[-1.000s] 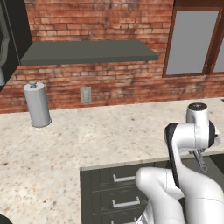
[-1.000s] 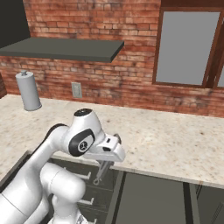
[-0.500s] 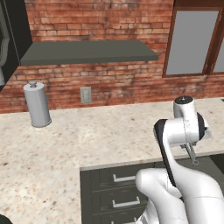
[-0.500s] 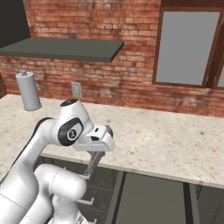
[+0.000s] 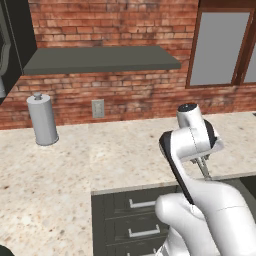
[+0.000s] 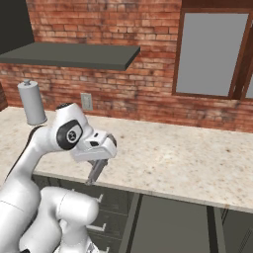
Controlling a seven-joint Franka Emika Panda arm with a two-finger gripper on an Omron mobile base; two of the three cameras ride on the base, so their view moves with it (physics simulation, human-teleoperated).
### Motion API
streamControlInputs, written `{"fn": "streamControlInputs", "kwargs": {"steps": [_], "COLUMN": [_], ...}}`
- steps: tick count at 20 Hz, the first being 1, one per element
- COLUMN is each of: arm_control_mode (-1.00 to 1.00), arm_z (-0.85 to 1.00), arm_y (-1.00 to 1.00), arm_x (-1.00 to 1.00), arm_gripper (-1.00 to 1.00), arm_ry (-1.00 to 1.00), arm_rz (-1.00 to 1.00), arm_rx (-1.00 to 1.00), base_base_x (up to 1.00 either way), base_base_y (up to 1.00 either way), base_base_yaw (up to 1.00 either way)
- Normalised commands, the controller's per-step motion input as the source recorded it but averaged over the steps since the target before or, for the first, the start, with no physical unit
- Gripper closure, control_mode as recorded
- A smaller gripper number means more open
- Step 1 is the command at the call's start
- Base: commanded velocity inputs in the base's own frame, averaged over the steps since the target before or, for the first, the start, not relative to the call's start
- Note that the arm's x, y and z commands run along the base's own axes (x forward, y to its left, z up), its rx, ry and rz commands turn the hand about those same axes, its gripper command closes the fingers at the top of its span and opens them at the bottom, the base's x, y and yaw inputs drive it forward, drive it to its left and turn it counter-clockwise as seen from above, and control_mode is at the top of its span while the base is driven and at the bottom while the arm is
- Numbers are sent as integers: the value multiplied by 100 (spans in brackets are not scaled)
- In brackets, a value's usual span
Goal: Take the tongs from the drawer on the right and place them on the dining counter next to the tray containing the kebab skewer.
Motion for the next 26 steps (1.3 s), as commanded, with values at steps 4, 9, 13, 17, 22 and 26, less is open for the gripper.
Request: {"fn": "streamControlInputs", "kwargs": {"steps": [4,9,13,17,22,26], "arm_control_mode": [-100,-100,-100,-100,-100,-100], "arm_z": [4,0,7,18,24,35], "arm_y": [28,8,11,17,30,24], "arm_x": [27,9,1,0,5,11], "arm_gripper": [100,100,100,100,100,100], "arm_ry": [6,0,0,-2,-10,-13], "arm_rz": [3,0,0,0,0,5], "arm_rx": [0,0,0,0,-1,1], "base_base_x": [0,0,0,0,0,0], "base_base_y": [0,0,0,0,0,0], "base_base_yaw": [0,0,0,0,0,0]}}
